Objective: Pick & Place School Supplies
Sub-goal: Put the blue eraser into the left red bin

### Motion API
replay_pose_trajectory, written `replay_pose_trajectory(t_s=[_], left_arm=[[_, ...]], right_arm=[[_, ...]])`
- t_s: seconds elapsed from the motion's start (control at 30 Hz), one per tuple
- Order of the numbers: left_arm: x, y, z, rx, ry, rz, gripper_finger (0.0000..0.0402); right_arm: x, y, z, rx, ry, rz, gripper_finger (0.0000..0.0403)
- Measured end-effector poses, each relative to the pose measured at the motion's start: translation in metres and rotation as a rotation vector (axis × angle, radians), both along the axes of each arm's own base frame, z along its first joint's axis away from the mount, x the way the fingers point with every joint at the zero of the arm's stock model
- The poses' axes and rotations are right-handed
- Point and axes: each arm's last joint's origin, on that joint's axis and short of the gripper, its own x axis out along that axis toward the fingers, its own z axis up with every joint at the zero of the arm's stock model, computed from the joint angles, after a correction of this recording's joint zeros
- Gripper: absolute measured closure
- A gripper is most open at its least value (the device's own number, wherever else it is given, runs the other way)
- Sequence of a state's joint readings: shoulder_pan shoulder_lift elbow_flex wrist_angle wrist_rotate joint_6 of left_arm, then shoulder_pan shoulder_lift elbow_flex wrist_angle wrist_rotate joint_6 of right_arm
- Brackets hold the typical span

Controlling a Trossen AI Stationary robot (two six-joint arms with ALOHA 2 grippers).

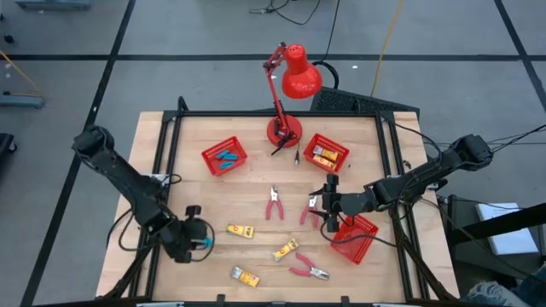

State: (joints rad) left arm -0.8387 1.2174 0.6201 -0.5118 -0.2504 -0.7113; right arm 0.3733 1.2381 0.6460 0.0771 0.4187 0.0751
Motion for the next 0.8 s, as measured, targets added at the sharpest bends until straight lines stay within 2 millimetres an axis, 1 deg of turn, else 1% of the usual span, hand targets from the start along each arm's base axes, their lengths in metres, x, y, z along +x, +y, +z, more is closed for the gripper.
replay_pose_trajectory(t_s=[0.1, 0.17, 0.23, 0.4, 0.57, 0.63, 0.7, 0.8], left_arm=[[-0.002, -0.006, -0.008, 0.033, 0.025, -0.023, 0.0198], [-0.001, -0.008, -0.015, 0.066, 0.048, -0.025, 0.0175], [0.0, -0.009, -0.023, 0.099, 0.076, -0.025, 0.0163], [0.003, -0.014, -0.045, 0.159, 0.175, -0.041, 0.0159], [0.006, -0.018, -0.055, 0.168, 0.194, -0.027, 0.0159], [0.007, -0.019, -0.056, 0.163, 0.184, -0.006, 0.0169], [0.007, -0.019, -0.056, 0.161, 0.177, 0.01, 0.0192], [0.008, -0.018, -0.056, 0.156, 0.175, 0.024, 0.0248]], right_arm=[[0.0, 0.0, 0.0, 0.002, 0.0, -0.001, 0.0161], [0.0, 0.0, 0.0, 0.002, 0.0, 0.0, 0.0161], [0.0, 0.0, 0.0, 0.001, 0.0, 0.001, 0.0161], [0.0, 0.0, 0.0, -0.001, 0.003, 0.002, 0.0161], [0.0, 0.0, 0.0, -0.001, 0.004, 0.002, 0.0161], [0.0, 0.0, 0.0, -0.001, 0.003, 0.002, 0.0161], [0.0, 0.0, 0.0, 0.0, 0.002, 0.002, 0.0161], [0.0, 0.0, 0.0, 0.005, 0.001, -0.002, 0.0161]])
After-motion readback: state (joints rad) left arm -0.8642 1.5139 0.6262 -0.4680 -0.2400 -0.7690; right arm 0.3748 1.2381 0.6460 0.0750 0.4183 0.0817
